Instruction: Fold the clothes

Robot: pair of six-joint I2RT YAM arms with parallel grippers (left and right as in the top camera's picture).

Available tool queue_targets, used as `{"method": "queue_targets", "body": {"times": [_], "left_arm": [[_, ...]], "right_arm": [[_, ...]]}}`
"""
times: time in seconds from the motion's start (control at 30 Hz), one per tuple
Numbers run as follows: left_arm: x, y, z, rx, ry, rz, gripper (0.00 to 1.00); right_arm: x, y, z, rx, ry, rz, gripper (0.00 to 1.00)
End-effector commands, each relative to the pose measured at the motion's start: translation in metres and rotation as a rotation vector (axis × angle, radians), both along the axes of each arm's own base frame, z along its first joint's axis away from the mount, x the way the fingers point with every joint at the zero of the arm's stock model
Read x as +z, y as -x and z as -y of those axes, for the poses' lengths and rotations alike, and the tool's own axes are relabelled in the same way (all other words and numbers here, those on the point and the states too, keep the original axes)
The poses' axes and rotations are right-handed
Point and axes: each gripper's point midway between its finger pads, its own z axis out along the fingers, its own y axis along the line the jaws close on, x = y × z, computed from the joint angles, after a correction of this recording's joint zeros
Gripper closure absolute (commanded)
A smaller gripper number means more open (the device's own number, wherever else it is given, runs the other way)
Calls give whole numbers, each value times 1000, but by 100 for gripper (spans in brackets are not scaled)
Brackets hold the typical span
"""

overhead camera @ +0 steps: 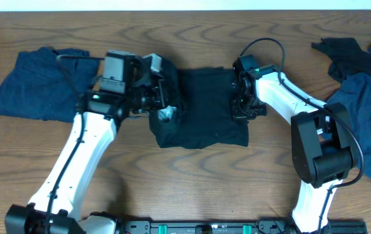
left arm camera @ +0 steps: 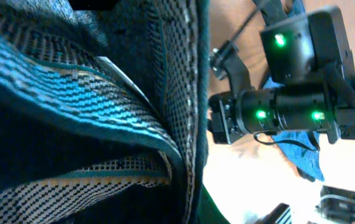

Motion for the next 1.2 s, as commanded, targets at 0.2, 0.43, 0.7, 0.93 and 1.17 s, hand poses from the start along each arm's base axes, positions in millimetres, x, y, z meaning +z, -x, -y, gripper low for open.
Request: {"method": "queue_targets", "body": {"times": [0.2, 0.43, 0.7, 0.93, 1.17], "left_arm": [[-8, -2, 37, -39, -3, -5, 94], [-8, 4, 62, -95, 11, 16, 94], [-9, 8, 71, -109, -5, 32, 94], [-9, 8, 71, -110, -5, 31, 83], [-3, 10, 74, -137, 20, 48, 37]], "right_arm": [[-24, 15, -11, 29, -12, -73, 99], [-24, 16, -12, 29, -12, -74, 99], [-24, 16, -12, 29, -11, -76, 99], [-24, 17, -12, 29, -10, -78, 99], [-24, 17, -12, 29, -10, -79, 97]]}}
